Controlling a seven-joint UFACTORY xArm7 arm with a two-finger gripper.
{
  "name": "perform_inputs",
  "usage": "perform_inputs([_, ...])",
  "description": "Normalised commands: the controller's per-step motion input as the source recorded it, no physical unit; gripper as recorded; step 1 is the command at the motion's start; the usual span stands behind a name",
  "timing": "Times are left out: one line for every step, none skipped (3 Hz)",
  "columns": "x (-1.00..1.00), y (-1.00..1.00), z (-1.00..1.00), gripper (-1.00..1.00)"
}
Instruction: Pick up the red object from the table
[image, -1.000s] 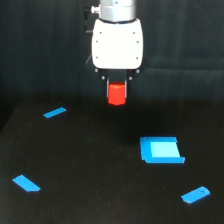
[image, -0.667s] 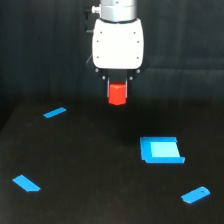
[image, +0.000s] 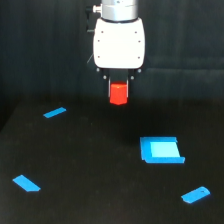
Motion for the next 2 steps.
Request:
perform_inputs([0.07,-0.08,-0.04,-1.0])
perform_inputs([0.02,0.01,0.04,-1.0])
